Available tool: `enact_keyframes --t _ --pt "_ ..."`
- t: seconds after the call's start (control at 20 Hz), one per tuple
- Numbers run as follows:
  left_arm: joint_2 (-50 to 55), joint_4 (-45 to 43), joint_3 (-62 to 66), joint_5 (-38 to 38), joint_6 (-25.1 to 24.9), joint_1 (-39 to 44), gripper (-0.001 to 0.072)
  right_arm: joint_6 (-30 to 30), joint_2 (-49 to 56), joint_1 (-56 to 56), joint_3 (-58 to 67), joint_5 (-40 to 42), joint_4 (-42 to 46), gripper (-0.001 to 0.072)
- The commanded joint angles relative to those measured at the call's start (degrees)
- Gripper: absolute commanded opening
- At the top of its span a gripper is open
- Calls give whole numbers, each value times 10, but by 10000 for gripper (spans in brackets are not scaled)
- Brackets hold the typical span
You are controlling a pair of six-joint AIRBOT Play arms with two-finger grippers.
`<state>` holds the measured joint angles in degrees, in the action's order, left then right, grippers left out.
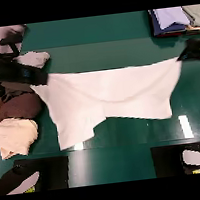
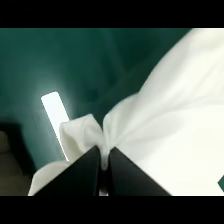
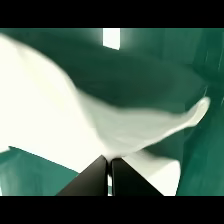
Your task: Fold the shirts.
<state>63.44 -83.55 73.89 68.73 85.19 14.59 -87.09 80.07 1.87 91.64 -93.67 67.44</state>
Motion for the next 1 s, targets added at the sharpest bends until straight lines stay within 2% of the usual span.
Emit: enact_keyframes --t 0.0,0.1,0.15,0.2,0.25,0.4,0.5,0.65,0.8,0.95 --pt "124 -7 -64 -154 -1 -5 34 12 112 -37 -25 64 16 11" --pt "167 -6 -44 -196 6 -22 35 12 159 -41 23 67 9 15" --pt "176 -2 -31 -196 5 -35 73 12 176 -41 52 63 -4 186" --pt "177 0 -18 -190 8 -50 376 12 185 -37 78 54 -21 424" --pt "176 0 1 -170 16 -64 530 12 190 -28 101 45 -40 442" --pt "164 0 60 -36 18 -124 527 37 170 -3 115 10 -86 441" --pt "136 5 37 8 14 -160 527 47 125 11 60 8 -91 441" --pt "78 51 -73 8 14 -195 527 63 46 29 -63 35 -95 441" --pt "46 86 -191 -3 14 -196 527 67 -17 31 -163 80 -95 441" --pt "45 127 -266 -49 13 -196 527 68 -52 30 -220 105 -95 440"
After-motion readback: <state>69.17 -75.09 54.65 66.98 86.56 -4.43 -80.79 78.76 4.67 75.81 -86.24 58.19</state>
